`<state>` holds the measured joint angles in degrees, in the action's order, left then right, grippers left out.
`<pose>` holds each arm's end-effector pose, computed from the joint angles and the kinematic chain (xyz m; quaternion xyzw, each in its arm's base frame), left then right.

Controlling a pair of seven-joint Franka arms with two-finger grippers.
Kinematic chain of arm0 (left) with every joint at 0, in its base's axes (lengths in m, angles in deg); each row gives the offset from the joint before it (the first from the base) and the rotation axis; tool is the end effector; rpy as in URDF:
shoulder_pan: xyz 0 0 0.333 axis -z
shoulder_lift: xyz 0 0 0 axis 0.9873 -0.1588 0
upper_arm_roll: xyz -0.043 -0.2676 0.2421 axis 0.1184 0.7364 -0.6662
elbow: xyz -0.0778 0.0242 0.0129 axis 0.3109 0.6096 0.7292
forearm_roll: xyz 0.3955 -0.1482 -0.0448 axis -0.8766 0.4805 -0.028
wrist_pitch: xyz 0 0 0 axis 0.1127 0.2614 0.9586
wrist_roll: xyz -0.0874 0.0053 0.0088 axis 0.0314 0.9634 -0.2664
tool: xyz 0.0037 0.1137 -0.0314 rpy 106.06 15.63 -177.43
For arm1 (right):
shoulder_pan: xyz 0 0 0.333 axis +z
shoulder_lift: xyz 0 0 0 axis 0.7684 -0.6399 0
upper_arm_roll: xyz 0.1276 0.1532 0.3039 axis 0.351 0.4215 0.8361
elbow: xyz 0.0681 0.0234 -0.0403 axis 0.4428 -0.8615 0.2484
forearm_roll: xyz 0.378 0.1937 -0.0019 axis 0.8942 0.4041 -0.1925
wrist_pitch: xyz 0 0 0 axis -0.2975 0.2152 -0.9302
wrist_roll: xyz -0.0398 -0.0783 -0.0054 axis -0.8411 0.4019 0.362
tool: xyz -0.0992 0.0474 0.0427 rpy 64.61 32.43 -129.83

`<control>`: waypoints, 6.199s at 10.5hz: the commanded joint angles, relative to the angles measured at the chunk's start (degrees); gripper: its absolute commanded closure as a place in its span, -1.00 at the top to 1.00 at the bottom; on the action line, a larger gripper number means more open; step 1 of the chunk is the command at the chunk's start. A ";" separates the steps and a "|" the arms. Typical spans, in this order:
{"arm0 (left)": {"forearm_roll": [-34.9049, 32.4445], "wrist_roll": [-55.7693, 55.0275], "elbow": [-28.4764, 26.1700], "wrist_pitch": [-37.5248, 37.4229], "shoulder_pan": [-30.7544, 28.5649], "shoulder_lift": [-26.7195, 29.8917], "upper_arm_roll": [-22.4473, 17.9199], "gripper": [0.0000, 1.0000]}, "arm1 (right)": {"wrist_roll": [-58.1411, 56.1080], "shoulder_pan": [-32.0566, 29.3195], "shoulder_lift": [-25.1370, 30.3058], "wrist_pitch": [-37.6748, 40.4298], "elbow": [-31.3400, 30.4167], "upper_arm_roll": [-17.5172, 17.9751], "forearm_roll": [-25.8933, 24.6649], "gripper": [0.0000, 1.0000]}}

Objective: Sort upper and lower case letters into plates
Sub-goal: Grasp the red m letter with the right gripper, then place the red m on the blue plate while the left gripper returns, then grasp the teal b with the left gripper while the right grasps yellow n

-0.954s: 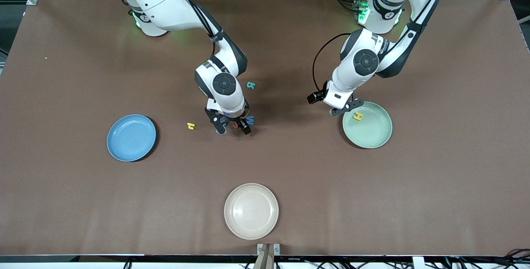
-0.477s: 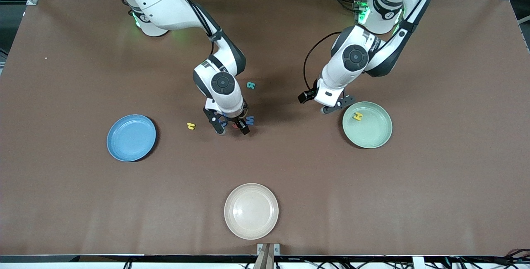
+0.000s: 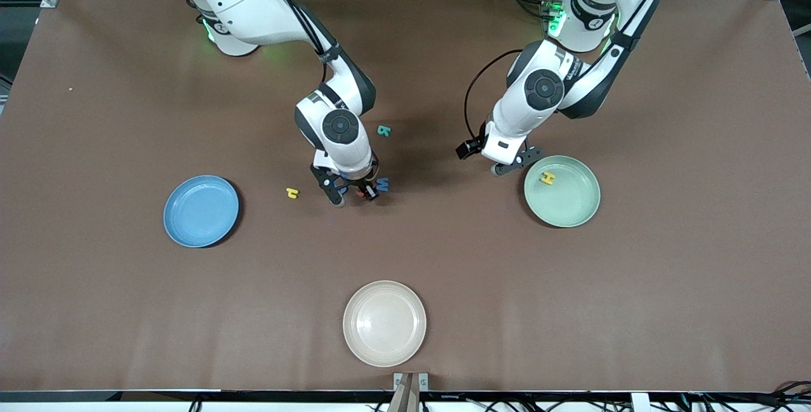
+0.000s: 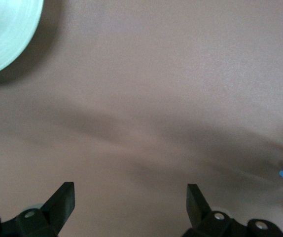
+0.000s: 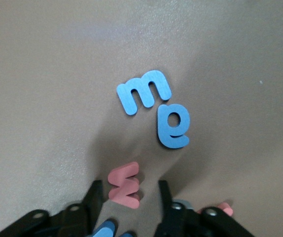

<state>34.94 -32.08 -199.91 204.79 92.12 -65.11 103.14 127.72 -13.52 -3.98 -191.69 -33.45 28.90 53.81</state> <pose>0.4763 -0.3507 0.2736 0.9704 0.2166 -0.0767 0.0748 0.5464 0.4349 0.1798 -0.8837 0.4678 -0.0088 0.0073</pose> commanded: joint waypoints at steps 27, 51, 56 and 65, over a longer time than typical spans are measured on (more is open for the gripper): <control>-10.46 -27.07 22.22 -1.68 17.46 -13.18 -3.99 1.00 | -55.27 -37.05 13.52 12.25 -5.09 0.40 -1.71 1.00; -13.16 -66.11 32.15 -8.44 27.41 -27.06 -3.47 1.00 | -35.59 -33.18 11.67 10.84 -2.54 0.40 6.98 1.00; -13.69 -71.57 32.24 -6.25 28.46 -28.74 -3.47 1.00 | -14.43 -28.17 11.67 10.13 -2.54 0.05 6.99 1.00; -14.83 -74.39 32.15 -3.70 29.70 -30.23 -3.65 0.65 | 8.38 -24.21 8.24 0.14 -7.45 -0.21 7.43 1.00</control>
<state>20.76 -105.33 -168.93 200.56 121.19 -94.40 99.91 134.69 -38.37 3.40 -188.27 -38.12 29.30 60.06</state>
